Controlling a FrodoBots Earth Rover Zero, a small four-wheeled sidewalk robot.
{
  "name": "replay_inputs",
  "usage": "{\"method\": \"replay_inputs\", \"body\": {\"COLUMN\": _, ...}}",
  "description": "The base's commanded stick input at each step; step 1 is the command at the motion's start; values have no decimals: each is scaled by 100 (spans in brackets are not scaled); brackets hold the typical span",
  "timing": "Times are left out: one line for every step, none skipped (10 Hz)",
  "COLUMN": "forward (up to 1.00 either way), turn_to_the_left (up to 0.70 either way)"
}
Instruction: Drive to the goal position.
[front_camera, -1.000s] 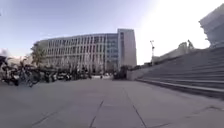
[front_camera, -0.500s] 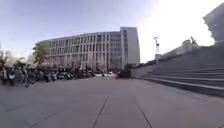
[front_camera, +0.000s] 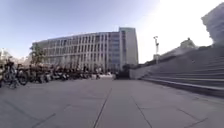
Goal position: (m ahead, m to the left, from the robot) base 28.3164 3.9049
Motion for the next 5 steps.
{"method": "replay_inputs", "body": {"forward": 100, "turn_to_the_left": 3}}
{"method": "replay_inputs", "body": {"forward": 100, "turn_to_the_left": -18}}
{"method": "replay_inputs", "body": {"forward": 100, "turn_to_the_left": -30}}
{"method": "replay_inputs", "body": {"forward": 100, "turn_to_the_left": -3}}
{"method": "replay_inputs", "body": {"forward": 100, "turn_to_the_left": 4}}
